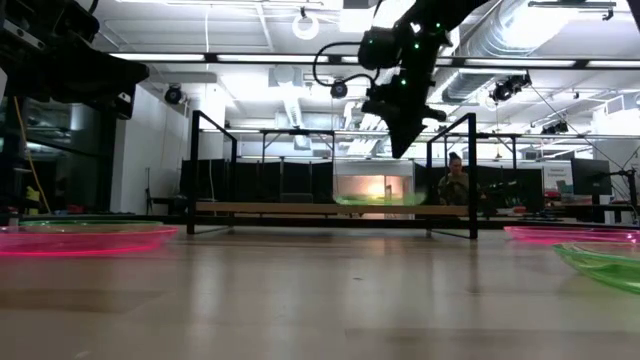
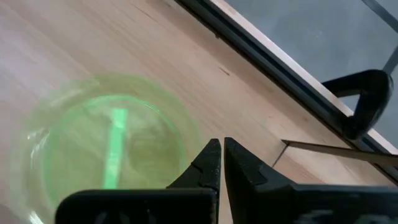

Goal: Place and stack plates onto a shelf
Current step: Put the top right green plate on the shelf

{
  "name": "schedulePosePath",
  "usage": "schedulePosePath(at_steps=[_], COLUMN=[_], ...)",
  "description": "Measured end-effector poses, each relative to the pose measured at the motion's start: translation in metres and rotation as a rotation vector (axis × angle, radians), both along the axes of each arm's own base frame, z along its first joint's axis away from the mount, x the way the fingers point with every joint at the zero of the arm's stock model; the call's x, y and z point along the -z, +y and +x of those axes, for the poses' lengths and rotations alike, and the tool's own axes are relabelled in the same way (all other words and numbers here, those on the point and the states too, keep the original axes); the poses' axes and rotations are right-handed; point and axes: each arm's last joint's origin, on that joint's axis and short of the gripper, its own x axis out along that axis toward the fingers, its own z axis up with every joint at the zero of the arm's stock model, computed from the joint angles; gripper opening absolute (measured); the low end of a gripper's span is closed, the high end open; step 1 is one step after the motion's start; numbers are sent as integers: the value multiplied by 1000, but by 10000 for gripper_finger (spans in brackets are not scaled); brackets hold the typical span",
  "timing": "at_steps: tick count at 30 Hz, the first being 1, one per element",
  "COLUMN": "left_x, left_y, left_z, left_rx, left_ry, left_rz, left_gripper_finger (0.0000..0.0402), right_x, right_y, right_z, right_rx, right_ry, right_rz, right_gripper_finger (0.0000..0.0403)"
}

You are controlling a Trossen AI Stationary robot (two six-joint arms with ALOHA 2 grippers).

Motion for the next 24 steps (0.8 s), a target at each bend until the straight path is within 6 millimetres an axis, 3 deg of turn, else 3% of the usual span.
schedulePosePath(at_steps=[8, 12, 19, 24], left_x=[0, 0, 0, 0], left_y=[0, 0, 0, 0], left_z=[0, 0, 0, 0], left_rx=[0, 0, 0, 0], left_ry=[-1, -1, 0, 0], left_rz=[0, 0, 0, 0], left_gripper_finger=[1, 1, 1, 1], right_x=[1, -1, 16, 47], right_y=[-1, 6, 48, 71], right_z=[-2, 7, 58, 91], right_rx=[24, -23, -259, -368], right_ry=[34, -38, -215, -252], right_rz=[-25, 5, 61, 60], right_gripper_finger=[0, 0, 0, 0])
